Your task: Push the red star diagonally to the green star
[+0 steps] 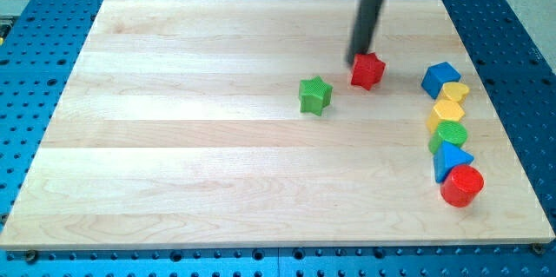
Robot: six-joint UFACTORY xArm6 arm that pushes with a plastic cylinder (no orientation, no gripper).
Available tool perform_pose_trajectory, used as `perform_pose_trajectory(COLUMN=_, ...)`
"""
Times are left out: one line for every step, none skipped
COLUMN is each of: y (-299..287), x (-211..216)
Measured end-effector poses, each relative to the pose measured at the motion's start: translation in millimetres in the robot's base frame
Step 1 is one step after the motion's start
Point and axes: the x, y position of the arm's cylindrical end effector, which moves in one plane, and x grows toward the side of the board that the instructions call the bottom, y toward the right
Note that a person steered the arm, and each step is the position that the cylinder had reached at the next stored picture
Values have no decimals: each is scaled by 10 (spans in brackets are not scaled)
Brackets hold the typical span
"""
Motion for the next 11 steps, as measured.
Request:
perform_pose_trajectory(y=105, x=-207)
perform_pose_trajectory(y=7, x=12)
perform_pose_trajectory(y=33, x=-71)
perform_pose_trajectory(y=39, x=-74)
perform_pose_trajectory(y=574, x=7)
perform_pose_trajectory(y=858, x=37)
perform_pose_trajectory(y=858, x=226)
perform_pose_trajectory(y=734, x=551)
perform_pose_trajectory(y=697, x=457)
perform_pose_trajectory(y=634, x=140)
perform_pose_trajectory(y=440, x=133)
